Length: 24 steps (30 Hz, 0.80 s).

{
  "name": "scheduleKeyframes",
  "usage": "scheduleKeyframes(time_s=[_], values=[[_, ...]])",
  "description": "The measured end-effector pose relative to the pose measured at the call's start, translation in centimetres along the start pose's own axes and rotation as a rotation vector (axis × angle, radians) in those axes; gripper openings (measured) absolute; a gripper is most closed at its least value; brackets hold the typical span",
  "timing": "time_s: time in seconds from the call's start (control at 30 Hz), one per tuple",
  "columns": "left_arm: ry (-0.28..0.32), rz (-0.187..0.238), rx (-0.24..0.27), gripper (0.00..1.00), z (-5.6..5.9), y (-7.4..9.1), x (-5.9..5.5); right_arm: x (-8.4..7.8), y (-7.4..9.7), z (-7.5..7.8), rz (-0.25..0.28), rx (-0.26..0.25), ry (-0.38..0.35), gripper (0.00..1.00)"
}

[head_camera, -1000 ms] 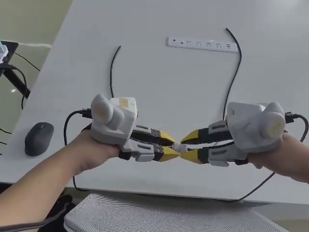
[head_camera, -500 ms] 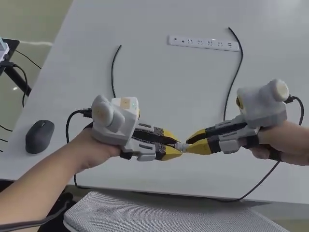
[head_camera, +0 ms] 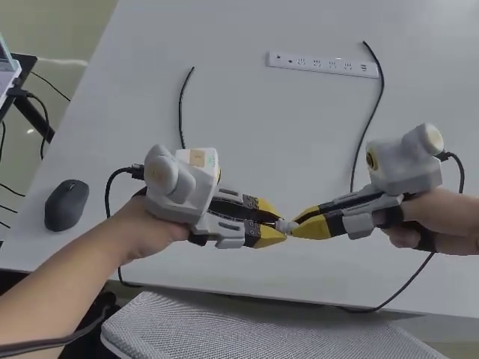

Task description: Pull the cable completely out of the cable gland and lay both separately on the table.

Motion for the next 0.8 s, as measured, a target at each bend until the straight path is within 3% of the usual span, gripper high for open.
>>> scheduleKeyframes(time_s=[0.1, 0.4, 0.63, 0.8], values=[[0.015, -0.002, 0.005, 0.15, -0.20, 0.10, -0.22, -0.01, -0.09, 0.10, -0.007, -0.012, 0.039, 0.08], [0.049, 0.008, 0.012, 0.15, -0.86, 0.44, -0.35, 0.41, -0.33, 0.14, -0.054, -0.123, 0.381, 0.07], [0.087, 0.015, 0.010, 0.15, -0.93, 0.49, -0.45, 0.14, -0.46, 0.29, -0.149, -0.219, 0.675, 0.07], [0.104, 0.015, 0.009, 0.15, -0.95, 0.50, -0.45, -0.01, -0.37, 0.89, -0.191, -0.279, 0.801, 0.07]])
Point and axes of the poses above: the centre of the closed fingertips' face, and the gripper's own axes: y roughly backward along the fingers, z roughly to its right, x roughly out of its top, the point moved 1 cm from there along y, roughly backward along the fingers, and after that the axes turned 10 degrees about z, right-handed, at the moved point
